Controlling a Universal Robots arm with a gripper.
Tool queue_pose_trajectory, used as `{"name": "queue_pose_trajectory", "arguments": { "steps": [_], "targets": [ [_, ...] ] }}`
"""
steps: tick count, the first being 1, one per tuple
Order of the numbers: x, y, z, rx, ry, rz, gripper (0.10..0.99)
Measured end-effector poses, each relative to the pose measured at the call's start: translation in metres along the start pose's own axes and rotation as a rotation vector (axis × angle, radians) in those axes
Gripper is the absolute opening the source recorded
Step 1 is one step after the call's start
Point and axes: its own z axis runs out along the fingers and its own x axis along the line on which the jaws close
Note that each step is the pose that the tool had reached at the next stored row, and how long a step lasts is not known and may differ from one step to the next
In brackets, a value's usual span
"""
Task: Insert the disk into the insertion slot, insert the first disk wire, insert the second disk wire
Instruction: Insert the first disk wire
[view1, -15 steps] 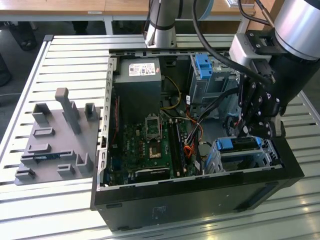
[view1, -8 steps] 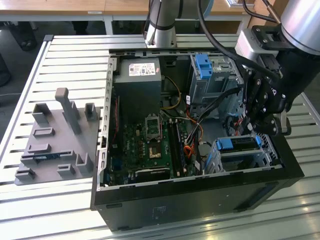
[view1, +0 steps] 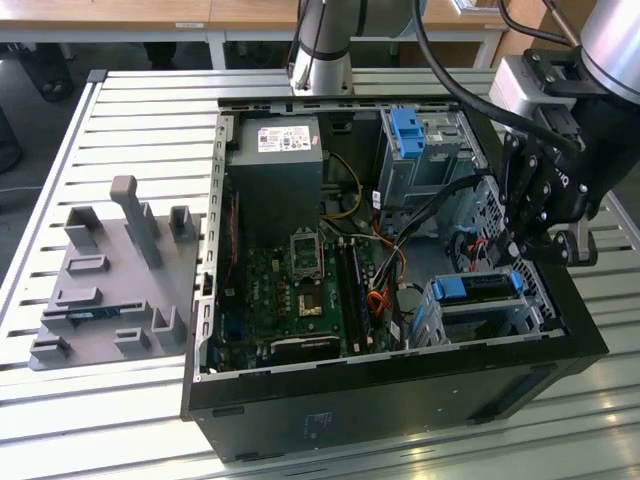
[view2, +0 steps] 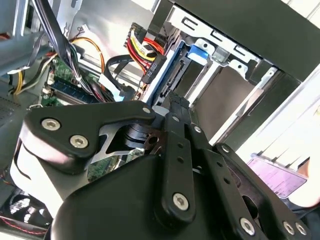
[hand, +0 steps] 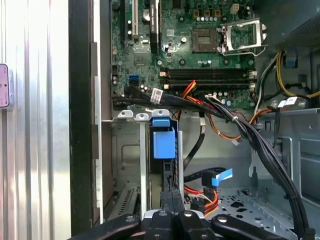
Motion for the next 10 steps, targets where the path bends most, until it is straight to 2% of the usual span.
{"name": "queue_pose_trajectory", "arguments": {
  "steps": [2,10],
  "targets": [
    [-0.0009,0.0,0.0002,0.0,-0.0003,0.017,0.106],
    [-0.0051,0.0001,0.0005,0.0,-0.0006,0.018,0.106]
  ]
}}
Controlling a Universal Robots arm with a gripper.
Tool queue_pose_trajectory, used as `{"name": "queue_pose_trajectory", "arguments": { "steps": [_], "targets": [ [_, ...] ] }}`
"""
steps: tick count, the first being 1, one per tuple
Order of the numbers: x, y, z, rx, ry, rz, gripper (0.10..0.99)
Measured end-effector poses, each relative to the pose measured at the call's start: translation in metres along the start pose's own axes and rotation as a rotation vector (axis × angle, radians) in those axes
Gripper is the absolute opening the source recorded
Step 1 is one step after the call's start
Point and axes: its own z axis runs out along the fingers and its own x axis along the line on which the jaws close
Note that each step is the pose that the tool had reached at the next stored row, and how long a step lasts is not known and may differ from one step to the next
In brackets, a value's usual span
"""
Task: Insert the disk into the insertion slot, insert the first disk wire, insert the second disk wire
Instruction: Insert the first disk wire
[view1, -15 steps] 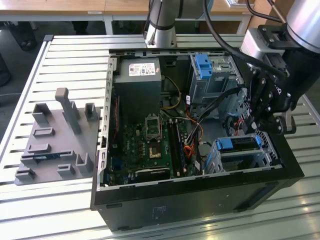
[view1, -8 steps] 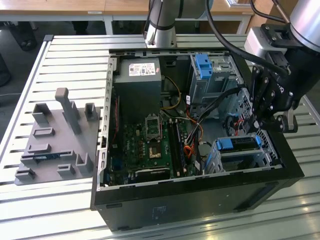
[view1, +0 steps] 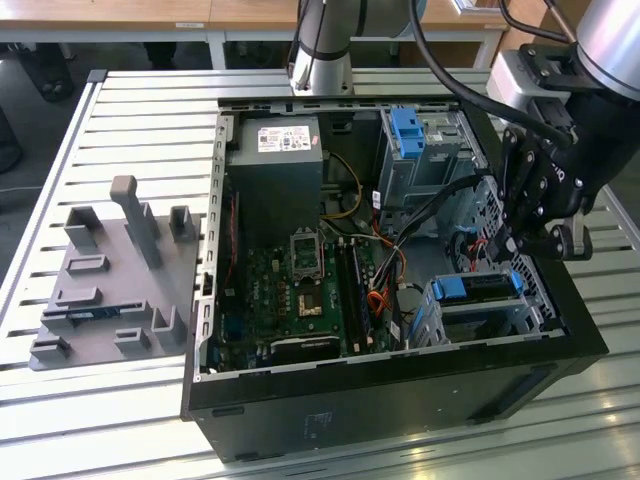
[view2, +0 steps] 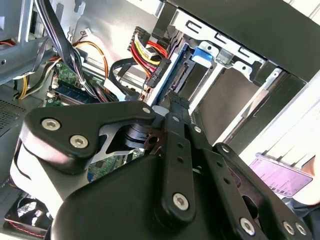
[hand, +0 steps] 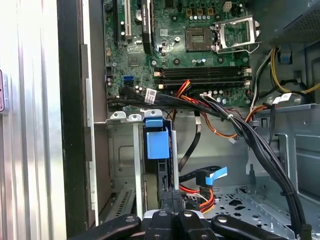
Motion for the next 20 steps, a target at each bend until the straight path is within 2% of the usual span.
{"name": "queue_pose_trajectory", "arguments": {
  "steps": [8,9,11,12,20],
  "targets": [
    [-0.0034,-0.0004,0.0007,0.001,-0.001,0.048,0.106],
    [-0.0045,-0.0007,0.0008,0.001,-0.0011,0.05,0.169],
    [-0.0066,-0.0015,0.0011,0.001,-0.0015,0.054,0.169],
    [-0.0075,-0.0021,0.0013,0.001,-0.0015,0.056,0.239],
    [-0.0143,-0.0087,0.0022,0.002,-0.0019,0.074,0.239]
  ]
}}
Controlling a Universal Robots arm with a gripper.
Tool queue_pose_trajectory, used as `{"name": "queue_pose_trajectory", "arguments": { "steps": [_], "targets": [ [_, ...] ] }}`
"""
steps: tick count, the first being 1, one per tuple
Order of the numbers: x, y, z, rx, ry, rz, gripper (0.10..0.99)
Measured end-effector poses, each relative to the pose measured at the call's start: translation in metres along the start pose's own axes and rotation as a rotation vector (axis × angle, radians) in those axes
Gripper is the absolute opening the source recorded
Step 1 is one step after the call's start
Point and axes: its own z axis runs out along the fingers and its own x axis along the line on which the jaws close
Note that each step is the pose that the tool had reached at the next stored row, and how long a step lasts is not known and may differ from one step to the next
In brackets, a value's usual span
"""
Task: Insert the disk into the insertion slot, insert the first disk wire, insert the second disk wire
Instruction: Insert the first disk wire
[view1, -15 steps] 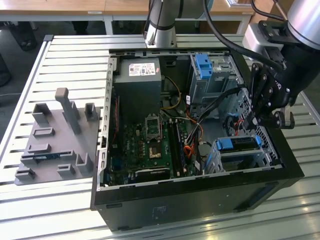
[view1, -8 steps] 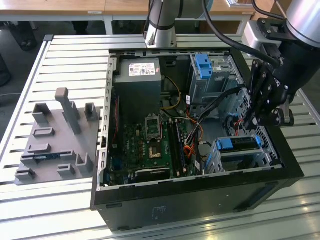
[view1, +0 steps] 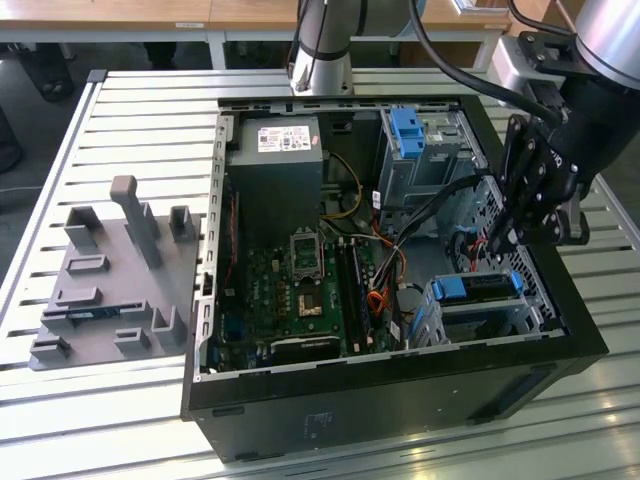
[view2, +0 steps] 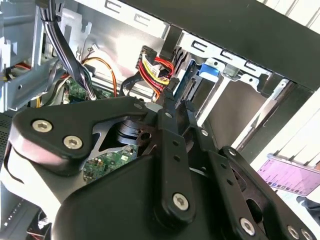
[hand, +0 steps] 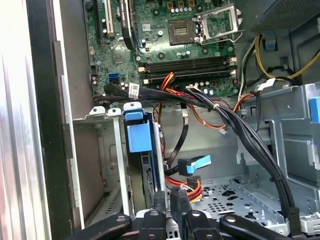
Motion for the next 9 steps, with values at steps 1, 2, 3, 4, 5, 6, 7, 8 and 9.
{"name": "queue_pose_trajectory", "arguments": {
  "steps": [1,2,3,4,5,6,7,8,9],
  "targets": [
    [-0.0005,-0.0002,0.0002,0.0,-0.0002,0.006,0.239],
    [-0.0009,-0.0003,0.0005,0.0,-0.0004,0.012,0.239],
    [-0.0015,-0.0005,0.0008,0.0,-0.0005,0.019,0.239],
    [-0.002,-0.0006,0.0011,0.001,-0.0008,0.025,0.239],
    [-0.0029,-0.0009,0.0014,0.001,-0.0009,0.028,0.239],
    [-0.0039,-0.0012,0.0017,0.001,-0.0008,0.031,0.239],
    [-0.0047,-0.0015,0.0021,0.001,-0.0009,0.033,0.239],
    [-0.0053,-0.0018,0.0026,0.001,-0.0006,0.036,0.239],
    [-0.0058,-0.0022,0.003,0.001,0.0006,0.038,0.239]
  ]
}}
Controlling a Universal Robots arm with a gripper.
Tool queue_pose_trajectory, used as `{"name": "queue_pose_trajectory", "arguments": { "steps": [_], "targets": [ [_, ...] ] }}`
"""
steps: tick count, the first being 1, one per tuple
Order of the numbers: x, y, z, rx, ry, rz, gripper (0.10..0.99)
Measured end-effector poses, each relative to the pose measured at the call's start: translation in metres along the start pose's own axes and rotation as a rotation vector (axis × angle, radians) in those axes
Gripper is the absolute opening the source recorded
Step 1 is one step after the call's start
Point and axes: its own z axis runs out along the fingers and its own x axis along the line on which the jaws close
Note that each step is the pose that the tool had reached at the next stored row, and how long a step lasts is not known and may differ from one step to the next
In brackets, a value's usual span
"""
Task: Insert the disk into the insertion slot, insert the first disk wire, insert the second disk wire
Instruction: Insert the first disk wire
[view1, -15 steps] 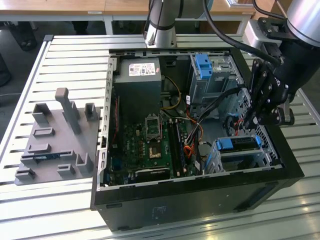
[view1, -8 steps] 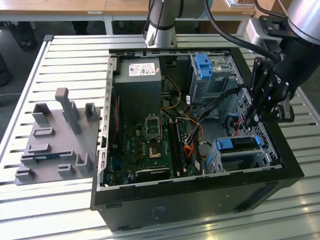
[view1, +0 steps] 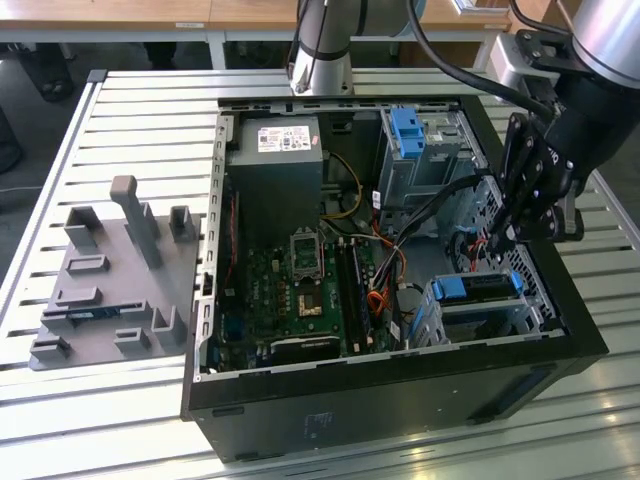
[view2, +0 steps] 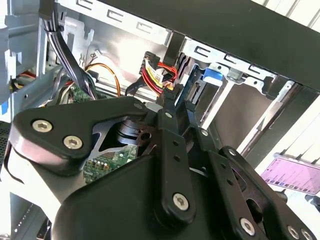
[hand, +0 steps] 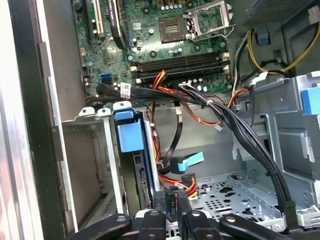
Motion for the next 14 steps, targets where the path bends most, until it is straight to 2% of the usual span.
{"name": "queue_pose_trajectory", "arguments": {
  "steps": [2,6,14],
  "targets": [
    [-0.0006,-0.0003,0.0012,0.001,0.0065,0.006,0.239],
    [-0.0015,-0.0003,0.0039,0.006,0.0276,0.016,0.239],
    [-0.007,0.0007,0.0066,0.006,0.0303,0.027,0.239]
  ]
}}
